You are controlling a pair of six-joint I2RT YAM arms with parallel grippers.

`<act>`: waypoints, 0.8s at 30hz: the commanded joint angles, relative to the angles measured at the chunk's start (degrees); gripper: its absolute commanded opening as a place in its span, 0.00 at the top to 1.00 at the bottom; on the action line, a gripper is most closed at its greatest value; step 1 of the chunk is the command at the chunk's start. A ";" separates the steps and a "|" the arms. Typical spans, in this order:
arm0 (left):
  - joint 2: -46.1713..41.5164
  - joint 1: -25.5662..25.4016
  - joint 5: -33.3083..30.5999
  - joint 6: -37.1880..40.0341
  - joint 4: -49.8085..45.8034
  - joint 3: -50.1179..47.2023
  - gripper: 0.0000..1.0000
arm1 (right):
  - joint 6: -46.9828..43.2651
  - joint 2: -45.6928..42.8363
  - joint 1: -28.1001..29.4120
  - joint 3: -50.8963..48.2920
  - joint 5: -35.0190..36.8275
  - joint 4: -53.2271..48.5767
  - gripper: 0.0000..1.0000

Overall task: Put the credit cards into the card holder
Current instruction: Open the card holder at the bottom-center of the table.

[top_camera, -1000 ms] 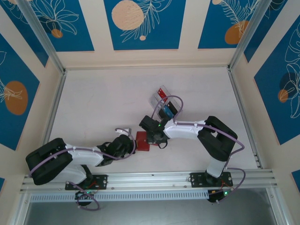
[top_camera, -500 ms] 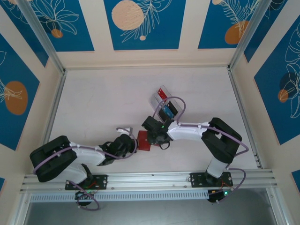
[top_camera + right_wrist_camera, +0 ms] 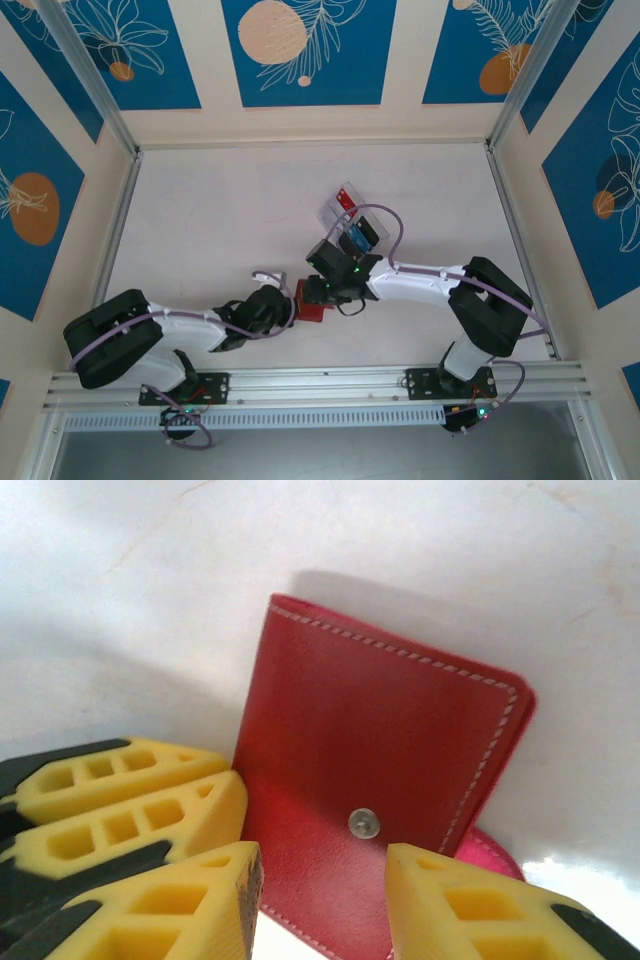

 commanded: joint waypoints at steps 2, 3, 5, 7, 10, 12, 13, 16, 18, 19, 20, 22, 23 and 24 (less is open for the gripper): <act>0.41 -1.43 3.77 -0.77 -6.81 -0.33 0.86 | 0.35 0.22 -0.96 0.15 1.94 -4.45 0.60; 0.57 -1.43 3.86 -0.74 -6.73 -0.36 0.86 | 0.30 0.51 -1.13 0.11 1.80 -4.56 0.60; 0.83 -1.43 3.91 -0.78 -6.46 -0.30 0.86 | 0.28 1.56 -1.40 0.05 1.08 -3.91 0.60; 1.28 -1.43 4.00 -0.76 -6.15 -0.26 0.86 | 0.33 2.96 -1.59 0.40 0.65 -3.74 0.59; 1.72 -1.43 4.16 -0.85 -5.80 -0.29 0.86 | 0.33 4.81 -1.67 0.51 -1.00 -2.00 0.58; 1.90 -1.43 4.04 -0.83 -5.66 -0.38 0.87 | 0.21 5.58 -1.93 0.21 -3.44 0.47 0.56; 1.99 -1.43 4.04 -0.79 -5.66 -0.46 0.87 | 0.25 5.73 -1.93 0.16 -4.09 1.03 0.57; 2.39 -1.50 4.04 -0.70 -5.71 -0.46 0.87 | 0.12 4.37 -1.50 -0.44 -4.50 2.52 0.56; 2.98 -1.52 4.13 -0.61 -5.24 -0.55 0.87 | 0.14 2.37 -0.98 -0.83 -4.03 2.39 0.57; 3.32 -1.52 4.25 -0.61 -4.93 -0.51 0.87 | 0.03 1.47 -0.69 -0.97 -3.72 2.13 0.57; 3.69 -1.52 4.45 -0.53 -4.43 -0.46 0.87 | -0.07 0.58 -0.59 -0.99 -3.31 1.73 0.57; 4.46 -1.65 4.99 -0.43 -3.50 -0.25 0.88 | -0.21 -0.62 -0.54 -0.75 -3.26 0.73 0.58; 4.79 -1.74 5.30 -0.43 -3.02 -0.05 0.88 | -0.29 -1.11 -0.59 -0.72 -3.32 0.45 0.59; 5.10 -1.86 5.56 -0.43 -2.56 0.18 0.88 | -0.27 -1.55 -0.53 -0.72 -3.57 0.40 0.59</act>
